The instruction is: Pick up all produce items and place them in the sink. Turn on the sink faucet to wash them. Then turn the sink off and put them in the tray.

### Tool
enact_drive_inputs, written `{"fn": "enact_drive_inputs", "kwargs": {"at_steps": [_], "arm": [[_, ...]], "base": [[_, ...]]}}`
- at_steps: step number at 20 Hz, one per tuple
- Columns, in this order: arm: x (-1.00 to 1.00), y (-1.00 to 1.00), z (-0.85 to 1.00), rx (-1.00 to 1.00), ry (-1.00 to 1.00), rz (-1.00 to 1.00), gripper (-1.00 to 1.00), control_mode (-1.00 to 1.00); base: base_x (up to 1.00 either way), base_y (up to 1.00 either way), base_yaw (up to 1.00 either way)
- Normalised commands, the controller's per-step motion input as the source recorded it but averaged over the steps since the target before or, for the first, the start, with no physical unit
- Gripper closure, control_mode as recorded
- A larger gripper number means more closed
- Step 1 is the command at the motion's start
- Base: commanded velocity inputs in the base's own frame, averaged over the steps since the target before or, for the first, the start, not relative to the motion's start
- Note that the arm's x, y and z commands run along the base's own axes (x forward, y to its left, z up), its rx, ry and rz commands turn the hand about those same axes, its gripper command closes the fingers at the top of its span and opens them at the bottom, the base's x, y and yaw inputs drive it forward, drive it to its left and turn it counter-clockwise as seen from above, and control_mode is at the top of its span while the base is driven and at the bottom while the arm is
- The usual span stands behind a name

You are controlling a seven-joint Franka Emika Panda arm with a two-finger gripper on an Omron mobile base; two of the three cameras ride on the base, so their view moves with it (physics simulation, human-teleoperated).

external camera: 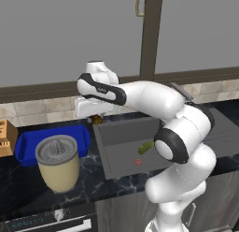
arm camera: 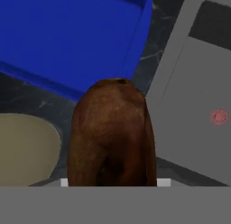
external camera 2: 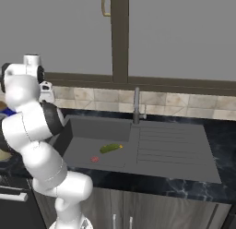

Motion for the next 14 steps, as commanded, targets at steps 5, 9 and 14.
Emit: {"fn": "enact_drive_inputs", "kwargs": {"at_steps": [5,9,14], "arm": [[0.39,0.47,-0.25,0.02,0.00,0.03,1.00,-1.00],[0.40,0.41,-0.32,0.00,0.00,0.01,1.00,-1.00],[0.35,0.31,-0.35,0.00,0.00,0.00,1.00,-1.00]], "base": [[0.00,0.00,0.00],[0.00,0.00,0.00],[0.00,0.00,0.00]]}}
